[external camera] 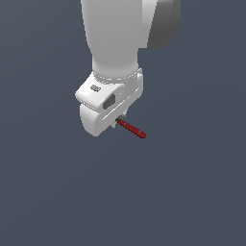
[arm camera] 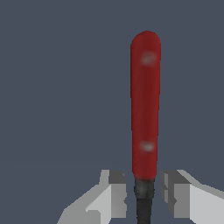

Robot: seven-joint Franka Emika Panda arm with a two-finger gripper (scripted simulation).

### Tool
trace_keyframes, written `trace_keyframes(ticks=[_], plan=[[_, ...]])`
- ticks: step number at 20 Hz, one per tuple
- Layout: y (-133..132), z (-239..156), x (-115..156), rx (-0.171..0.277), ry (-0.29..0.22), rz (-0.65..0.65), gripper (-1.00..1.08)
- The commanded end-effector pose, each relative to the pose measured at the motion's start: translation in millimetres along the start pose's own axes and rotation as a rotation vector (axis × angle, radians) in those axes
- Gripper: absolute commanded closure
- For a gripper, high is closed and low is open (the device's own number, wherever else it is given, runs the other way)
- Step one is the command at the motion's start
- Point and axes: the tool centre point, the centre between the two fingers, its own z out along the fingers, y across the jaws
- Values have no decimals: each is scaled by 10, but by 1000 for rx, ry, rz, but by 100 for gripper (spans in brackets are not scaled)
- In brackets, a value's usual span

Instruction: Pick up the object and move it to a goal position.

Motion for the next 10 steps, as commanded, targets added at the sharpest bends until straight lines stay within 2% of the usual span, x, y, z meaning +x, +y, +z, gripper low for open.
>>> trace_keyframes(ticks=[1, 10], plan=[[49, -220, -7, 1, -1, 0, 108], [173, -681, -11, 0, -2, 2, 108]])
